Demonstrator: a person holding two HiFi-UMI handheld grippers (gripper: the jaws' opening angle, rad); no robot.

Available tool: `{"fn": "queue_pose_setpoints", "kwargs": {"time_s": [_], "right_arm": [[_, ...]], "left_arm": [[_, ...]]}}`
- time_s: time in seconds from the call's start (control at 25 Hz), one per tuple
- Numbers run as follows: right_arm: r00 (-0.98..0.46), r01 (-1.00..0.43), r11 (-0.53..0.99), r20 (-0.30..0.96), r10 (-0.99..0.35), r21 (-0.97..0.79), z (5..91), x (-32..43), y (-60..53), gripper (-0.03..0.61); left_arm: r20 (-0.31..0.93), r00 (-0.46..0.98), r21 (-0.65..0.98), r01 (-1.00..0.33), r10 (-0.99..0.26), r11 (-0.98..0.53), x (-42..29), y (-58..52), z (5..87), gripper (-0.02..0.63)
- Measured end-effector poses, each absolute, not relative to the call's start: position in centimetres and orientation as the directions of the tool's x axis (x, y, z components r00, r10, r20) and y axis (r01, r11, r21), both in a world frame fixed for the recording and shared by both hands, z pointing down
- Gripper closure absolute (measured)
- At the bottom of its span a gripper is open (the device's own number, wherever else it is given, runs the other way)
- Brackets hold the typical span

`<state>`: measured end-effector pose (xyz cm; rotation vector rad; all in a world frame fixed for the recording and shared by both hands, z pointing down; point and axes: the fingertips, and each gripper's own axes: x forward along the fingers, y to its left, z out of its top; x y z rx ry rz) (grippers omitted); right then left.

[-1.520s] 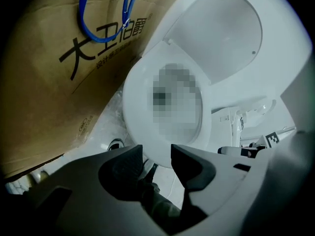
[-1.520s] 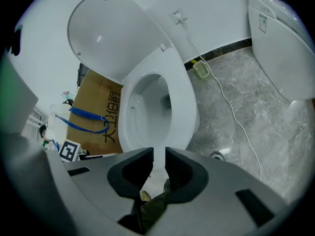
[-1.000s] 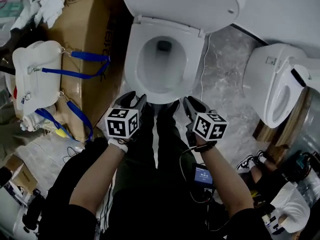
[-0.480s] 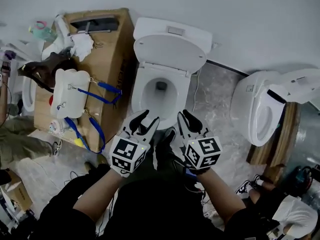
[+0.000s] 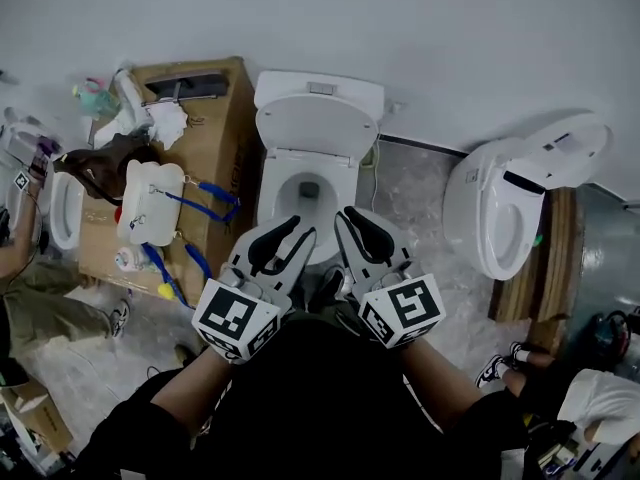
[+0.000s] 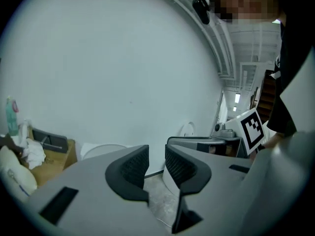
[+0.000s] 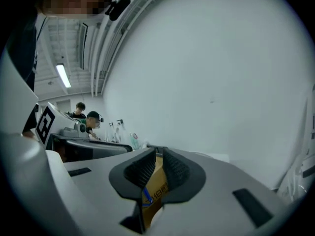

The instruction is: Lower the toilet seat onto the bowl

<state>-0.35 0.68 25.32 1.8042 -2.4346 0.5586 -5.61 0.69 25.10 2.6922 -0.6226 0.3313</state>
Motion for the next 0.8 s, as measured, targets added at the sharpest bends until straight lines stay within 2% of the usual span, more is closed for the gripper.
{"fn": "queue_pose_setpoints", "kwargs": {"time_s": [0.12, 0.2, 0.28, 0.44, 0.8], "right_arm": [[-0.308, -0.934, 0.262, 0.180, -0.934, -0.243, 21.1, -0.1, 1.1, 0.512], [-0.276, -0.942, 0.238, 0.143, -0.950, -0.237, 18.7, 0.7, 1.4, 0.517], [-0.247, -0.947, 0.213, 0.122, -0.961, -0.239, 17.0, 1.6, 1.8, 0.534], [-0.221, -0.956, 0.197, 0.093, -0.971, -0.217, 15.4, 2.9, 2.1, 0.535], [-0.268, -0.924, 0.252, 0.018, -0.963, -0.288, 14.8, 2.6, 3.6, 0.535]], "left_arm": [[0.262, 0.889, 0.276, -0.442, -0.376, -0.853, -5.9, 1.0, 22.6, 0.503], [0.225, 0.905, 0.335, -0.419, -0.361, -0.844, -6.0, 1.1, 21.0, 0.503], [0.177, 0.921, 0.388, -0.389, -0.346, -0.836, -5.7, 1.2, 19.4, 0.503], [0.116, 0.940, 0.380, -0.340, -0.320, -0.860, -4.9, 1.0, 17.3, 0.505], [0.166, 0.944, 0.418, -0.328, -0.284, -0.847, -5.8, 1.1, 20.2, 0.511]]}}
